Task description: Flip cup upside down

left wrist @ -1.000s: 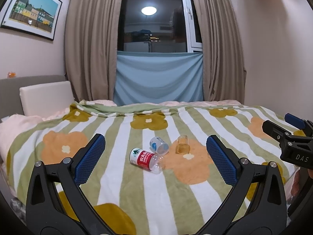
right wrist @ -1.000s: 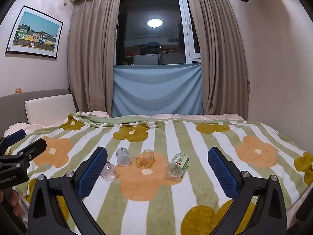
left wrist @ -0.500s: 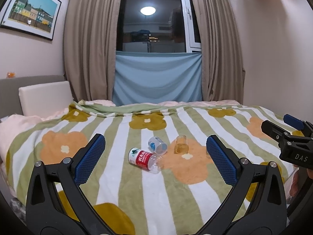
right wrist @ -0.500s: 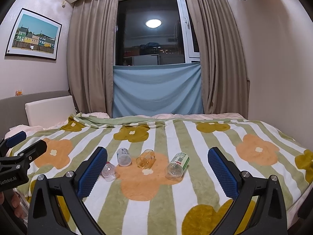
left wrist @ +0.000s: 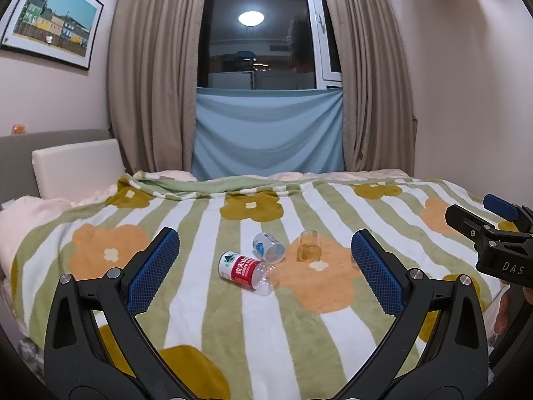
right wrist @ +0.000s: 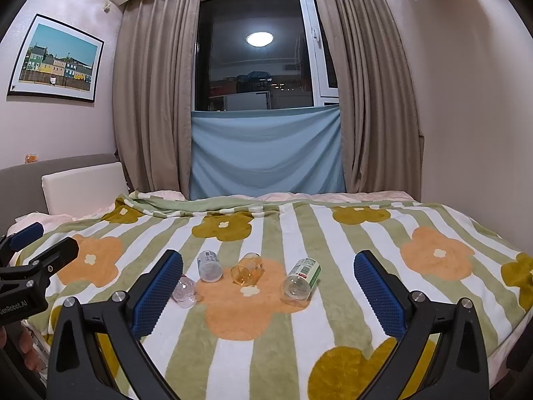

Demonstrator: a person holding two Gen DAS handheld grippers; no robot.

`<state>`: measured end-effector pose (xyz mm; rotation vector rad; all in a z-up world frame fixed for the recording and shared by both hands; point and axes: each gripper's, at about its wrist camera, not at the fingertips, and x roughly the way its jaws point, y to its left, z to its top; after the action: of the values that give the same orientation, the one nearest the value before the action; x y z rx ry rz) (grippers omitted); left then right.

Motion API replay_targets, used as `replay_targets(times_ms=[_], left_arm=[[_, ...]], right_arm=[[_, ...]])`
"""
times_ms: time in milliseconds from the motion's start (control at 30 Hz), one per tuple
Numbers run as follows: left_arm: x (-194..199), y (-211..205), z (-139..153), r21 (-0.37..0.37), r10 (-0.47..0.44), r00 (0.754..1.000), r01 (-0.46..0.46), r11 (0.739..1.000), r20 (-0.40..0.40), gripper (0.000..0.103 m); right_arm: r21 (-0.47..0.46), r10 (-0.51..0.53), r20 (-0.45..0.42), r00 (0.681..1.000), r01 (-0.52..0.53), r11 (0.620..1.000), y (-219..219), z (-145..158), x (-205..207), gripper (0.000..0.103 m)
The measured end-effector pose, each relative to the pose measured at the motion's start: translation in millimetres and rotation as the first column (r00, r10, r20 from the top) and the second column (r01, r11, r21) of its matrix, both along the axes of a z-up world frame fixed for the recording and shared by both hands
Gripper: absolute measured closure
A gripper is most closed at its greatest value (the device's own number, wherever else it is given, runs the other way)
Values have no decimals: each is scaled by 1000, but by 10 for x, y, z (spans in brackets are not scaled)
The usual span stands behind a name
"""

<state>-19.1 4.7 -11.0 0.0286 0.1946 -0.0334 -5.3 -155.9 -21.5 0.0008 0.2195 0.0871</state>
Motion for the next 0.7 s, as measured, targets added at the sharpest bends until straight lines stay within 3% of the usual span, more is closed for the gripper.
replay_targets(times_ms=[500,700], left_arm=[[57,41,13,0,3,1000,-3,1000,-15,0],[279,157,-20,-19,17,998,-19,1000,-59,0]], right_arm=[[-11,2,-12,1000,-2,1000,49,-23,17,0],[-14,36,-69,997,-37,999,80,-78,278,0]])
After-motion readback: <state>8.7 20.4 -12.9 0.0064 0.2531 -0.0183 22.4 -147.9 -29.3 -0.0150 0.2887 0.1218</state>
